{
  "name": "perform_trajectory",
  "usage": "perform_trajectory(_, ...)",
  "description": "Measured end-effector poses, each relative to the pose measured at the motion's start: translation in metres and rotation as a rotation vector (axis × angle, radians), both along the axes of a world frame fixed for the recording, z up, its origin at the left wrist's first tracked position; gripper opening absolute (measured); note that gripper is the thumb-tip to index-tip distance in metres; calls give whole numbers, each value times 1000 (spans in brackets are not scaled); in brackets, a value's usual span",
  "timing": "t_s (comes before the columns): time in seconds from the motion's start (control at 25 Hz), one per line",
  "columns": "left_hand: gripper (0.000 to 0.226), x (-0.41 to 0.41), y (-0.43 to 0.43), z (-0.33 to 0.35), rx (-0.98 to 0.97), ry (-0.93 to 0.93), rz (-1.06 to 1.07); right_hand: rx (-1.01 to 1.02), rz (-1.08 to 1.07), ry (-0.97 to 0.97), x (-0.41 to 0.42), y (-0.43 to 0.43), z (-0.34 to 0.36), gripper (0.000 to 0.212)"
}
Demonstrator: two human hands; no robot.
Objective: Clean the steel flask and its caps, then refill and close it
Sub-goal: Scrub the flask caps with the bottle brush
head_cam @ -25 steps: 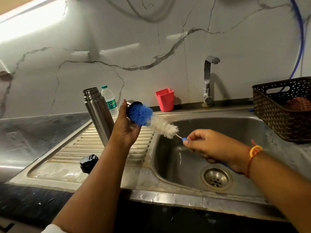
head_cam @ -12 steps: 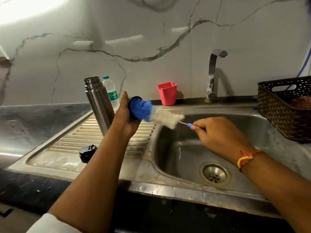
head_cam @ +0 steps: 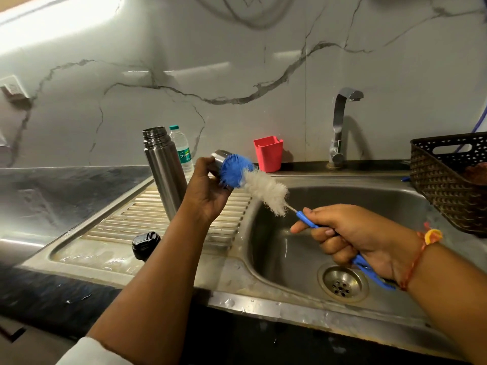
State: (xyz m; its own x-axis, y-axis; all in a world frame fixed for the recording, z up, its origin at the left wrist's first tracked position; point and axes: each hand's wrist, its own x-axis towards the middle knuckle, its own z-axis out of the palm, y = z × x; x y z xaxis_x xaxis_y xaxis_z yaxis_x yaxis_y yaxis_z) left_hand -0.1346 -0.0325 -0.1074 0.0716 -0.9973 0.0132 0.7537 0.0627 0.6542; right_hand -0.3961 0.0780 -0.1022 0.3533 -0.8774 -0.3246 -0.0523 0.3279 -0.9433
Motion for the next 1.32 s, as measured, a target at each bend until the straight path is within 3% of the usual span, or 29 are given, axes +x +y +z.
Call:
perform_trajectory(0.16,31,-1,4,-2,38,-108,-6,-498,-25,548,12,-2,-9,32)
perform_trajectory(0.24,39,1,0,-6,55,-144,18,-642,-2,645,17,-2,-8,28)
perform_trajectory(0.36,44,9,-7,-7,18,-61,48,-659,23,642,9,1,-1,24)
perform_trajectory(0.52,37,-4,-3,-10,-9,-136,-2,-600,39,580,4,4,2,24)
perform_trajectory(0.68,35,0,-3,-12,-57,-49,6,-492,61,454,3,8,10,27)
perform_trajectory(1.12,26,-8,0,-11,-106,-112,-7,-214,73,269,-14,6,15,31)
perform_trajectory(1.28,60,-5,-8,-10,-36,-167,24,-347,-3,396,-11,-2,6,29)
perform_trajectory(1.32,57,-4,-10,-11,-5,-207,52,-440,-43,468,-10,-5,3,26)
